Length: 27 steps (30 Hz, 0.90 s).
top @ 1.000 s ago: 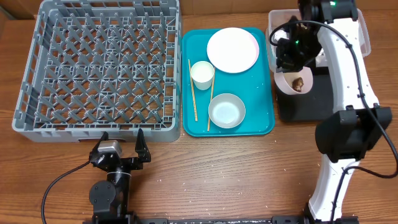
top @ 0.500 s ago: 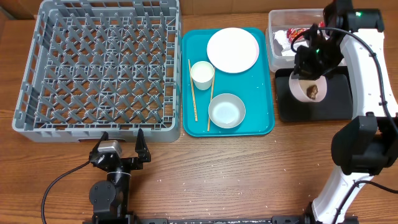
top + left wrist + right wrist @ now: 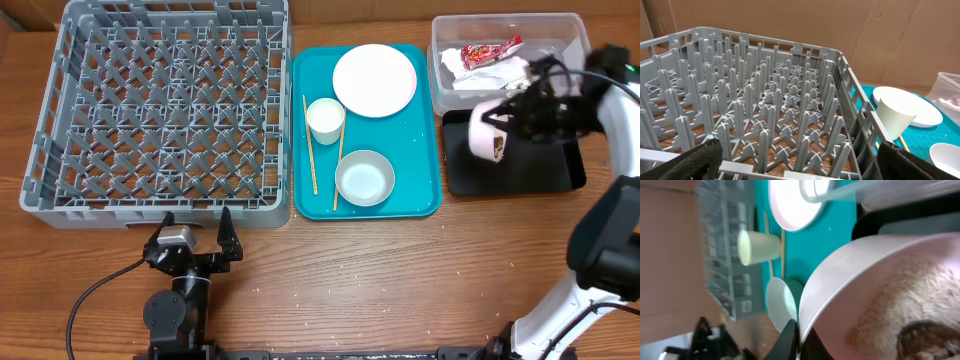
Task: Sort waste into correct bins and load items into the dishwasher
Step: 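Lift the pink bowl and carry it over the black tray, then tip the pink bowl to pour rice and scraps onto the black tray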
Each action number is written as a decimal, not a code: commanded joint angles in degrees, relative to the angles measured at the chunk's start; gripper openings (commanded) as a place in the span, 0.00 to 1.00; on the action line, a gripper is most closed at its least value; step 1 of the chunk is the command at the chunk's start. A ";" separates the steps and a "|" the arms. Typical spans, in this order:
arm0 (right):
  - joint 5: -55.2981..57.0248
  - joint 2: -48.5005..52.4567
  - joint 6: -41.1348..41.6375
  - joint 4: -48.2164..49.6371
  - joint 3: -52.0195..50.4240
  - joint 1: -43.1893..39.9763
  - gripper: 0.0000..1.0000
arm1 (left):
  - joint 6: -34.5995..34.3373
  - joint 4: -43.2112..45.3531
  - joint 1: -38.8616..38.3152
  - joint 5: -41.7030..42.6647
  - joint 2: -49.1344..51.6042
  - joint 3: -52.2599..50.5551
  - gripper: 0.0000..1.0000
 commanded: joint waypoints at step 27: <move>-35.15 -1.84 22.14 22.32 -15.47 -12.20 0.04 | 1.07 0.00 0.26 -0.37 -0.17 -0.28 1.00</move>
